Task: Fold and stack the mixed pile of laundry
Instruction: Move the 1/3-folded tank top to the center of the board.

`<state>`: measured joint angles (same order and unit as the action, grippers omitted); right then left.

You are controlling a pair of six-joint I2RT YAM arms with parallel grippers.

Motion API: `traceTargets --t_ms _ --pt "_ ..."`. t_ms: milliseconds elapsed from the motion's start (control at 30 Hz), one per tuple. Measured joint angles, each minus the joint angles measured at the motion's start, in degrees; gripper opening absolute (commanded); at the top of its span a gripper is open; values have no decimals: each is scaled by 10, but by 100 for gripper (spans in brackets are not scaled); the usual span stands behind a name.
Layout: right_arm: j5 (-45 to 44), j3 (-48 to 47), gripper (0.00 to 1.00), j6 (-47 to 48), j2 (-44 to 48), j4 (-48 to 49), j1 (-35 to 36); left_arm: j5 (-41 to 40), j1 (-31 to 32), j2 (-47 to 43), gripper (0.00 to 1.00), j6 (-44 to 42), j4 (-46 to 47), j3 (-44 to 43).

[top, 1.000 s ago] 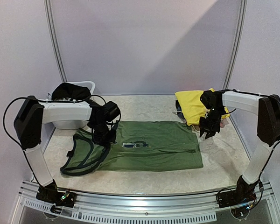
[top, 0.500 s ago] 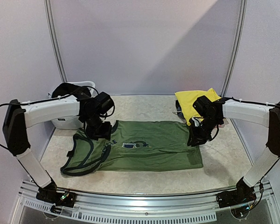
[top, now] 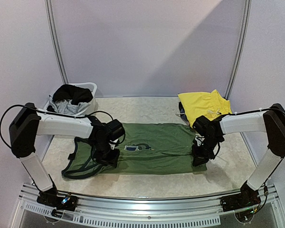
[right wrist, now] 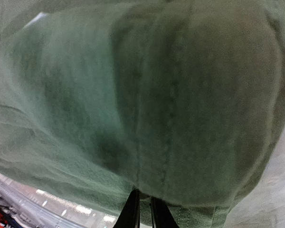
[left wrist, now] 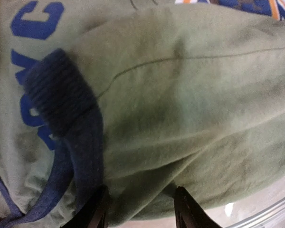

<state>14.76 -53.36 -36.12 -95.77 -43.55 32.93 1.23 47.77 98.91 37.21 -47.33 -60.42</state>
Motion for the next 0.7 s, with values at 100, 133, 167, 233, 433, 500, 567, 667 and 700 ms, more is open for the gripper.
traceTargets --t_ms 100,133,167,233,433,500,567,667,700 --pt "0 15 9 -9 3 10 -1 4 8 24 47 5 16 2" --pt "1 19 9 -11 5 14 -1 3 12 27 46 6 18 2" --pt "1 24 9 -13 9 18 -2 3 15 27 46 7 19 3" --pt "2 38 9 -19 20 30 -3 -3 24 27 46 10 22 5" --pt "3 108 10 -46 85 54 -3 -24 75 2 45 30 25 34" --pt "4 138 10 -55 121 47 -3 -26 103 -14 44 41 27 53" --pt "12 170 10 -64 157 38 -3 -26 131 -31 44 57 32 73" --pt "34 208 10 -83 200 37 -2 -26 170 -57 44 86 43 102" --pt "38 216 10 -89 211 35 -1 -26 179 -64 44 94 47 110"
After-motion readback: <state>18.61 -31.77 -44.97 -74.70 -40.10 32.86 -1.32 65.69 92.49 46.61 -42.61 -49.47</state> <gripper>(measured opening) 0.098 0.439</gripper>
